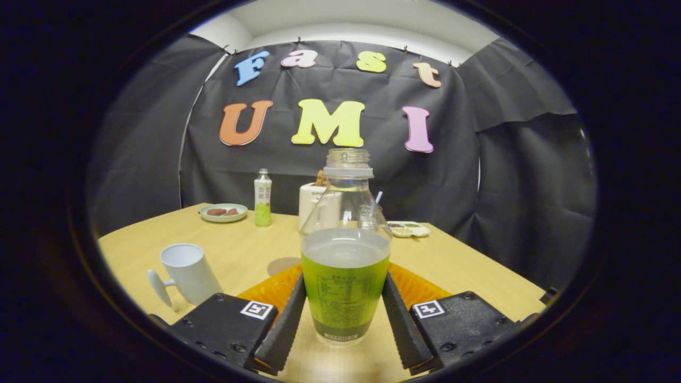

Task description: Take the bottle from table, then pour the juice into the cup, finally place the bottle on the coaster

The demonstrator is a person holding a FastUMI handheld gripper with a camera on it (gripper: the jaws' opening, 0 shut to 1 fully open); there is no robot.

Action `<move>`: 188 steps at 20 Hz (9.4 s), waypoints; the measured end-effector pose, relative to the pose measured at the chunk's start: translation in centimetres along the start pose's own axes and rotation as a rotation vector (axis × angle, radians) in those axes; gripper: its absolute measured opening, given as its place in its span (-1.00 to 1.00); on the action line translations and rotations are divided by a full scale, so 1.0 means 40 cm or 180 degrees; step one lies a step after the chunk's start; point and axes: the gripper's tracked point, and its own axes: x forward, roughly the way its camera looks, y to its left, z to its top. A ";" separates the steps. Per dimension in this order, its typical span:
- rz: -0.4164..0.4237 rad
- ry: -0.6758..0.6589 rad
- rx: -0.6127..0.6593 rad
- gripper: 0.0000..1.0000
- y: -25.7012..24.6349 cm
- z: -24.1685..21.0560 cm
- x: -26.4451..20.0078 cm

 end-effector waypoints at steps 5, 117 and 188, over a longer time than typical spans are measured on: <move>-0.0069 -0.0075 -0.0159 0.62 -0.015 0.052 -0.072; -0.2021 -0.0690 -0.6554 0.61 0.266 0.385 0.011; 0.0189 0.0412 0.0370 0.65 0.270 0.064 0.476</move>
